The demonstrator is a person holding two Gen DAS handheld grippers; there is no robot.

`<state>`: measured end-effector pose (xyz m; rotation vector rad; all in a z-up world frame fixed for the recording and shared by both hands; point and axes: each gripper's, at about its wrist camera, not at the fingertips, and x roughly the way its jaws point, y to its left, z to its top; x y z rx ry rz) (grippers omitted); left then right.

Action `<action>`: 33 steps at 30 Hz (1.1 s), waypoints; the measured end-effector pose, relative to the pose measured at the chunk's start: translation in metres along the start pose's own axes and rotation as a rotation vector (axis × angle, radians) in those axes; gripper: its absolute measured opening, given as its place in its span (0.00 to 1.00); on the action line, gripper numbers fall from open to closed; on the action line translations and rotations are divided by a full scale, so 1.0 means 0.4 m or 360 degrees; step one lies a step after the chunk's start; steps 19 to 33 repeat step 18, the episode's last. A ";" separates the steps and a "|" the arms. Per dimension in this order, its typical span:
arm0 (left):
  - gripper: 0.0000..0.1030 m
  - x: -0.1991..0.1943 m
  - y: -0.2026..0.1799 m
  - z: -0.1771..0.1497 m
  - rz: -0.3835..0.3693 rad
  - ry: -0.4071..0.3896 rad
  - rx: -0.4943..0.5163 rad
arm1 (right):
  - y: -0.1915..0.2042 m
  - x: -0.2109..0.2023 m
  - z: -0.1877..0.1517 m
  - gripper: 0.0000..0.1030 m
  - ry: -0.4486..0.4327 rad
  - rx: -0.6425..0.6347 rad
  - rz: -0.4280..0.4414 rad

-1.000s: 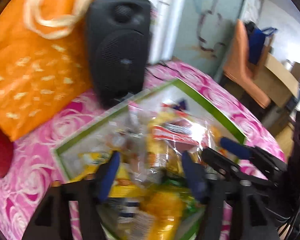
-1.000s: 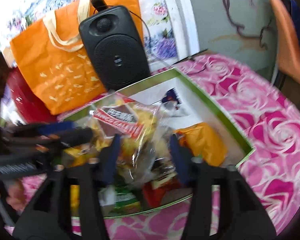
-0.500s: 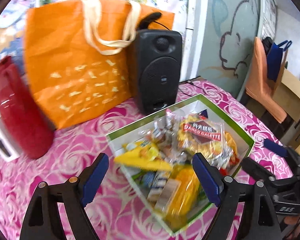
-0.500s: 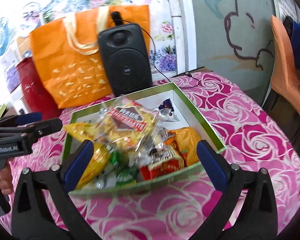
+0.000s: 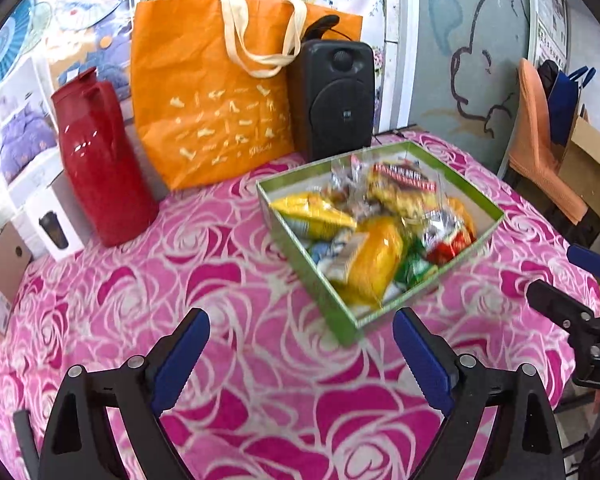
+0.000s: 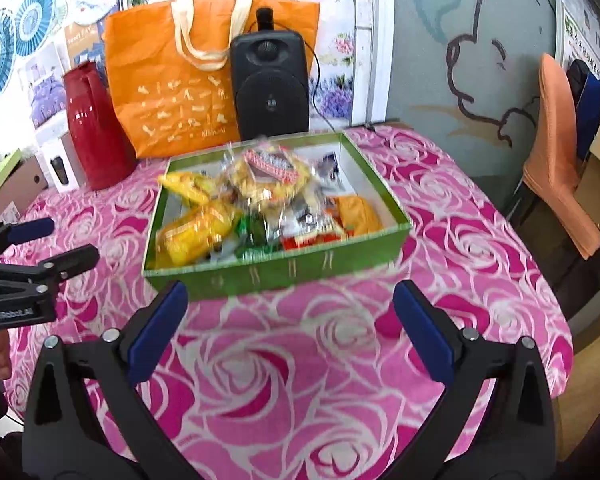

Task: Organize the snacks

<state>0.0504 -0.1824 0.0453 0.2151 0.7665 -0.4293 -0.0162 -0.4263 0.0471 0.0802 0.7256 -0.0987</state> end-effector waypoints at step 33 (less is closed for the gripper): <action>0.92 -0.026 0.019 -0.061 0.0017 0.0007 -0.0047 | 0.026 0.006 -0.042 0.99 0.0053 -0.0016 -0.0085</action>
